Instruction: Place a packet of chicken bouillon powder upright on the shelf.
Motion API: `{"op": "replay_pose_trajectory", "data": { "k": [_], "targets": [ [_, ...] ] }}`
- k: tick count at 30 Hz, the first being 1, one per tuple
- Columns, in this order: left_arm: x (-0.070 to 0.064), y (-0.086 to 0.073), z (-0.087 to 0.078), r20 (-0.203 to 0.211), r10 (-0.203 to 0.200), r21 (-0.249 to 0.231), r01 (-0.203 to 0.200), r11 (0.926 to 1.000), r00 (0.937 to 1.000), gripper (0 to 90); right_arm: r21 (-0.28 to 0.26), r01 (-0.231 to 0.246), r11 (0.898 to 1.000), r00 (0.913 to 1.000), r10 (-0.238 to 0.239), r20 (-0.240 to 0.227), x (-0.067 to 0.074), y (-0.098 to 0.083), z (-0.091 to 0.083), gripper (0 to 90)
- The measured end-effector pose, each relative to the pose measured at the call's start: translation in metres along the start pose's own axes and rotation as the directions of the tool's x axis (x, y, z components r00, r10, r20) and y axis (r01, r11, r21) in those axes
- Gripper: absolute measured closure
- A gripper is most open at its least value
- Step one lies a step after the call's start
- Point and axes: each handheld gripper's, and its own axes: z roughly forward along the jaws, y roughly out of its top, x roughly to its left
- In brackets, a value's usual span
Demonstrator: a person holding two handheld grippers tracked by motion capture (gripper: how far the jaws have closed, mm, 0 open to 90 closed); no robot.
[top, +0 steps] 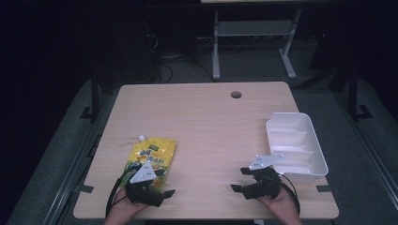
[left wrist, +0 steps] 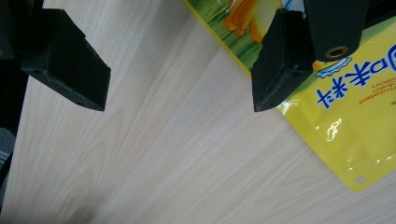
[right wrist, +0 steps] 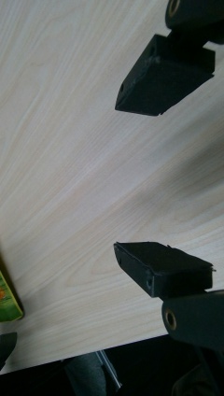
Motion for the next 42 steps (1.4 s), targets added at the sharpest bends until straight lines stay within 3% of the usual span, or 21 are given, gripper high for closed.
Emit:
{"op": "replay_pose_trajectory", "data": {
  "k": [3,9,13,20,25,27,32,34,36,38,42],
  "targets": [
    [0.002,-0.001,-0.002,0.012,-0.011,0.001,0.011,0.9999,0.9999,23.2,-0.002,0.003,1.0,1.0,-0.003,-0.006,0.001,0.0,0.0,25.2],
    [0.011,-0.001,-0.013,-0.006,-0.031,-0.006,0.031,0.9995,0.9995,27.9,-0.006,0.006,1.0,1.0,-0.006,-0.004,0.002,-0.001,-0.001,24.6],
    [0.021,-0.004,-0.02,0.006,-0.076,-0.003,0.076,0.9971,0.9971,33.6,0.006,0.0,1.0,0.9999,0.0,-0.013,0.001,0.0,0.001,24.6],
    [0.031,-0.008,-0.026,-0.022,-0.115,-0.002,0.115,0.9933,0.9931,39.7,0.004,0.002,1.0,0.9998,-0.002,-0.021,0.003,0.001,0.002,24.6],
    [0.044,-0.013,-0.032,-0.052,-0.162,-0.006,0.162,0.9868,0.9854,45.6,0.02,0.014,1.0,0.9997,-0.013,-0.021,0.004,0.004,0.007,24.6],
    [0.045,-0.014,-0.033,-0.058,-0.163,-0.006,0.163,0.9866,0.9849,47.0,0.02,0.014,1.0,0.9997,-0.014,-0.021,0.004,0.005,0.008,24.6],
    [0.053,-0.018,-0.038,-0.083,-0.2,-0.011,0.2,0.9797,0.9762,54.4,0.026,-0.008,1.0,0.9994,0.009,-0.034,0.003,0.011,0.013,25.2],
    [0.055,-0.02,-0.04,-0.091,-0.209,-0.009,0.209,0.9778,0.9737,57.8,0.044,-0.01,0.999,0.9997,0.011,-0.023,0.001,0.017,0.019,25.2],
    [0.058,-0.021,-0.042,-0.11,-0.207,-0.003,0.208,0.9782,0.9722,61.1,0.056,-0.035,0.998,0.9985,0.037,-0.04,-0.003,0.025,0.025,25.0],
    [0.063,-0.023,-0.044,-0.123,-0.222,0.003,0.224,0.9746,0.9672,64.7,0.065,-0.041,0.997,0.9981,0.044,-0.044,-0.004,0.034,0.03,25.0],
    [0.069,-0.028,-0.045,-0.13,-0.246,0.012,0.249,0.9683,0.9606,71.7,0.064,-0.023,0.998,0.9975,0.027,-0.066,0.0,0.06,0.041,24.9]
  ]
}}
